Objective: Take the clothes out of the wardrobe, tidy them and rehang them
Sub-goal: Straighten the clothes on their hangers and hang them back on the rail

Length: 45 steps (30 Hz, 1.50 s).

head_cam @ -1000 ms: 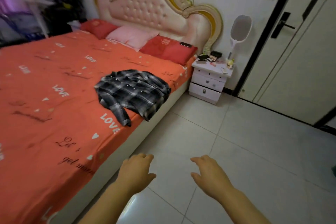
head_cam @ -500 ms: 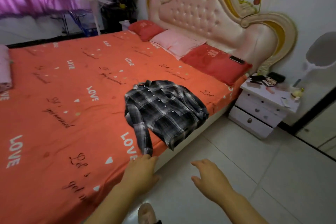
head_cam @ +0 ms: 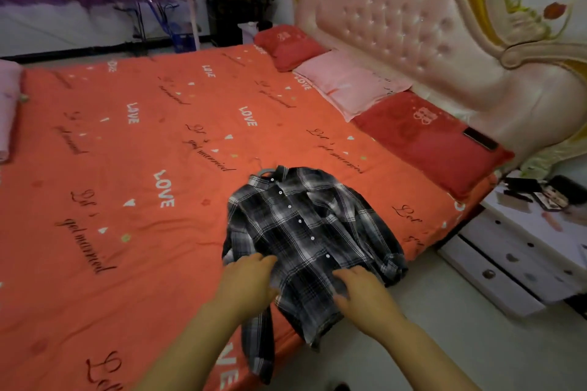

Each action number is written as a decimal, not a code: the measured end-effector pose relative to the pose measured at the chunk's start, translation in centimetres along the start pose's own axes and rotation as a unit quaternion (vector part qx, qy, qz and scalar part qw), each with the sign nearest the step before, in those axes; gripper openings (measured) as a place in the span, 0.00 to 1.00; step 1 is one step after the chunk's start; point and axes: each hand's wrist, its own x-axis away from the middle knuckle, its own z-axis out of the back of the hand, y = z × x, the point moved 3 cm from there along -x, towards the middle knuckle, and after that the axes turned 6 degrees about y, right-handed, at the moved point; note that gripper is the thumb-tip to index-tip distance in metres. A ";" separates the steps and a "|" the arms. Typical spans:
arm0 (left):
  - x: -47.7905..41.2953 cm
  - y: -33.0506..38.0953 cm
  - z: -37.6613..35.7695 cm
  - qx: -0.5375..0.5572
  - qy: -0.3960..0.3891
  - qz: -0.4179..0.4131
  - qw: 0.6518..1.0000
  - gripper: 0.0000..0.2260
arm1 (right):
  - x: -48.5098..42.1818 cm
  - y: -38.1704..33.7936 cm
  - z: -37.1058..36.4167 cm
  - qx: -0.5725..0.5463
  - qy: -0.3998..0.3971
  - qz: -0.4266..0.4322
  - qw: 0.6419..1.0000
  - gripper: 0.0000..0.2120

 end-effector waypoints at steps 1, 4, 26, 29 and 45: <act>-1.6 -0.5 0.2 0.002 0.001 0.010 1.000 0.29 | -2.0 0.2 0.4 0.001 -0.006 0.007 1.000 0.24; -6.8 -2.1 0.8 0.006 0.006 0.041 0.999 0.29 | -8.9 0.7 1.5 0.014 -0.018 0.039 0.999 0.23; -38.2 -10.5 -8.6 0.147 -0.015 0.314 0.938 0.26 | -60.5 -0.7 -9.3 0.036 -0.175 0.193 0.965 0.25; -39.8 -11.6 -10.5 0.157 -0.018 0.329 0.931 0.25 | -64.4 -1.5 -11.8 0.042 -0.136 0.214 0.966 0.23; -39.5 -11.7 -10.9 0.153 0.106 0.340 0.922 0.25 | -64.1 -3.2 -10.1 -0.047 0.002 0.293 0.955 0.08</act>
